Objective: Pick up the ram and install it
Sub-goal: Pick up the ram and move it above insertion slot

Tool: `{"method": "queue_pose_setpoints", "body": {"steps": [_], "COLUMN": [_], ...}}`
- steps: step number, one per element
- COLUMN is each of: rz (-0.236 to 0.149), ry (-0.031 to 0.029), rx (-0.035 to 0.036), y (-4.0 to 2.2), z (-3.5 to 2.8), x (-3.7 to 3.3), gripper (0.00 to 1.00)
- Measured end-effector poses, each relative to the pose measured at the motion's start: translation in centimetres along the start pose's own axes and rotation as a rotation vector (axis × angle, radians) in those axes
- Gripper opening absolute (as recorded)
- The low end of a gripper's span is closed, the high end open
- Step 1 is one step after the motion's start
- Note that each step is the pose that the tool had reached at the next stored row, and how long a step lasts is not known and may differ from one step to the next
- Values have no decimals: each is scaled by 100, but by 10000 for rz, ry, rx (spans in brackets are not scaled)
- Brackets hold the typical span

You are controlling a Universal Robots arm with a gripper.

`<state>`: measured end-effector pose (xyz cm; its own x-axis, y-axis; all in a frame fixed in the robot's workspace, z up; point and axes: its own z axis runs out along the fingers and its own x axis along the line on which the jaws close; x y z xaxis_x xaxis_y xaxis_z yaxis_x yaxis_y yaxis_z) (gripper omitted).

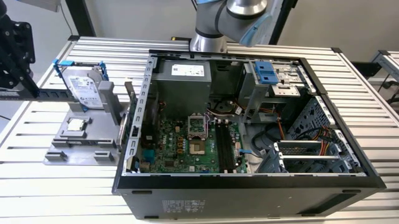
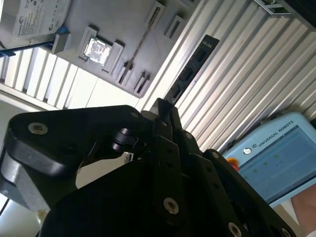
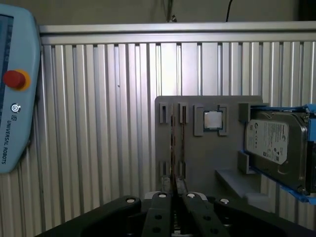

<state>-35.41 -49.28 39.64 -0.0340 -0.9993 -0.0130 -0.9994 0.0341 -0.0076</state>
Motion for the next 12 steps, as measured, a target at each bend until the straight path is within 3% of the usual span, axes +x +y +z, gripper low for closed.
{"method": "queue_pose_setpoints", "body": {"steps": [6,12], "rz": [1,2], "ry": [-1,0], "rx": [-5,-28], "y": [-122,-299], "z": [2,3], "x": [-3,-10], "gripper": [0,0]}}
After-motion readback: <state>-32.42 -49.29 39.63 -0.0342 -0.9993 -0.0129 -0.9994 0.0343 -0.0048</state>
